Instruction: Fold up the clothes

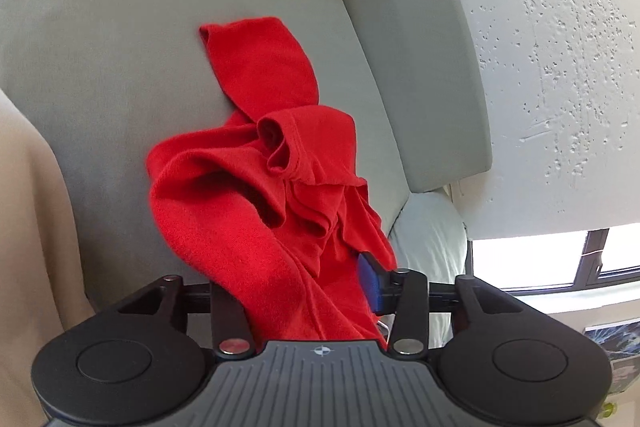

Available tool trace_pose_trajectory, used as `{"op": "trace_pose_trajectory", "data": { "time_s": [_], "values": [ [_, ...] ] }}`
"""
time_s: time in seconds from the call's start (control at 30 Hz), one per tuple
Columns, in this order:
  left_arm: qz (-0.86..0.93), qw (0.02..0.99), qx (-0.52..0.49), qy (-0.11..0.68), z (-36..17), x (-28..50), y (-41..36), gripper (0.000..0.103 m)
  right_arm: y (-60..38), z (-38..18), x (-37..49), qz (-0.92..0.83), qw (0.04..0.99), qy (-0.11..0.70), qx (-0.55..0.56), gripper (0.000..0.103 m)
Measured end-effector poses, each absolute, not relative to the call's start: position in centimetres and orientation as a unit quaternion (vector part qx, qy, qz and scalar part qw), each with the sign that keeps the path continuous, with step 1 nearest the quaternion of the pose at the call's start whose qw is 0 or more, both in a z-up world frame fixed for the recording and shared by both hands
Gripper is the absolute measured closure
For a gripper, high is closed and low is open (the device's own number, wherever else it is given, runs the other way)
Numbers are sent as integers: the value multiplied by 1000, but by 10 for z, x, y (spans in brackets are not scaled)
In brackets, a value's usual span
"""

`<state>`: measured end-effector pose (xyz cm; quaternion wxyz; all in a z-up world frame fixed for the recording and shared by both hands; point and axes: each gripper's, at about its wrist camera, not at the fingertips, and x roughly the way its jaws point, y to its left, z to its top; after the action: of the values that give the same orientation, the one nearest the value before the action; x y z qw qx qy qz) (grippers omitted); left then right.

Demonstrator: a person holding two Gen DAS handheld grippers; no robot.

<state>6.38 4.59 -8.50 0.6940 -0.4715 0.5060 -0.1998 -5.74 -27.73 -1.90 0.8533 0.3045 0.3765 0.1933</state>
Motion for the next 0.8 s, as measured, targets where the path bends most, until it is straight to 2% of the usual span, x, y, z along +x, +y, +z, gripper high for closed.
{"op": "trace_pose_trajectory", "data": {
  "time_s": [0.1, 0.47, 0.5, 0.57, 0.63, 0.73, 0.8],
  "values": [
    [-204, 670, -492, 517, -100, 56, 39, 50, -293, -24, -58, 165, 817, 410, 370, 97],
    [-210, 587, -592, 511, -140, 7, 17, 49, -304, -50, -59, 119, 771, 412, 471, 97],
    [-207, 587, -599, 504, -143, 5, 16, 52, -307, -51, -61, 116, 769, 410, 476, 96],
    [-204, 585, -611, 492, -145, 4, 15, 66, -312, -53, -66, 111, 763, 405, 491, 96],
    [-211, 598, -601, 486, -140, 3, 14, 91, -317, -56, -70, 106, 756, 401, 506, 96],
    [-218, 617, -580, 485, -132, 4, 12, 99, -322, -63, -70, 102, 748, 396, 523, 96],
    [-216, 627, -570, 486, -124, 4, 14, 99, -323, -66, -69, 99, 748, 393, 526, 96]
  ]
}}
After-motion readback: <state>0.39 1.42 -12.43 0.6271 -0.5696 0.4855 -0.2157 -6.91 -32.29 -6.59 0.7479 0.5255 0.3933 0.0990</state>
